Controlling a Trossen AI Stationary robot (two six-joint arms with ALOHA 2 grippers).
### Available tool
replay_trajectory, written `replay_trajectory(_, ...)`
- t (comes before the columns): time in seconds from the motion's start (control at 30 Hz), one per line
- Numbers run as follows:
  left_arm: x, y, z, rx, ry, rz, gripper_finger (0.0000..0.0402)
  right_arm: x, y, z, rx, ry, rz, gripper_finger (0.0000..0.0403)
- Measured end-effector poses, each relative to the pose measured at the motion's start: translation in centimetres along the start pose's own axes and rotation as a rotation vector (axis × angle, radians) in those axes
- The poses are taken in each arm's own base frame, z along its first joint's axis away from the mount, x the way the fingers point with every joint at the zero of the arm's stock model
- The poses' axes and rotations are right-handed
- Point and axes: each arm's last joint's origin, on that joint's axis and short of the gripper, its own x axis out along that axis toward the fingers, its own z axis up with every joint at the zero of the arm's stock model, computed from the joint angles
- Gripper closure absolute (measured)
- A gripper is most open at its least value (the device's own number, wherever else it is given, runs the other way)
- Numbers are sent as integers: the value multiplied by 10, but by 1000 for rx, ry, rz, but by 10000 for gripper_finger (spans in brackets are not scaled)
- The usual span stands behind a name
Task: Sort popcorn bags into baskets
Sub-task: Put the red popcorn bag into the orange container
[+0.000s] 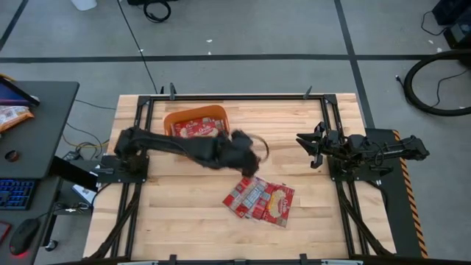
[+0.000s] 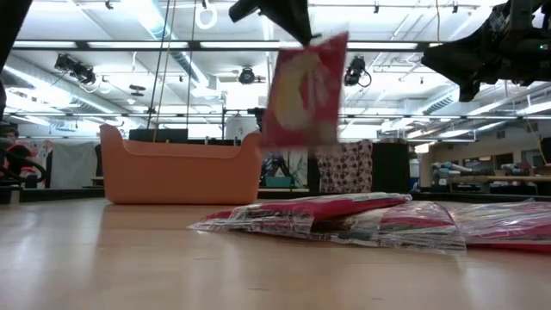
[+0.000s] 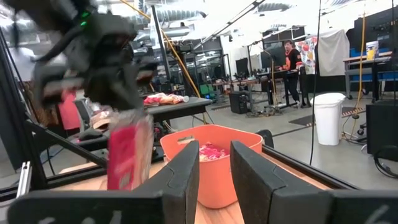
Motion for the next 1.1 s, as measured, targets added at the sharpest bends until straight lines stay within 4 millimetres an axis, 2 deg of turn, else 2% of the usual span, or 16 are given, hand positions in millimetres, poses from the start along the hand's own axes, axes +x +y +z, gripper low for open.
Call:
replay_trajectory(0.23,-31,41,34,-140,-52,-70,401,0,0,0,0,0,0,307)
replay_trajectory(0.4,-51,70,51,-185,-130,-44,401,0,0,0,0,0,0,307)
replay_trajectory(0.5,-63,90,54,-189,-139,21,401,0,0,0,0,0,0,307)
replay_trajectory(0.67,-72,120,49,-218,-75,166,401,0,0,0,0,0,0,307)
replay_trajectory(0.9,-61,145,45,-330,70,243,398,0,0,0,0,0,0,307)
replay_trajectory(1.1,-33,167,34,-535,196,327,394,0,0,0,0,0,0,307)
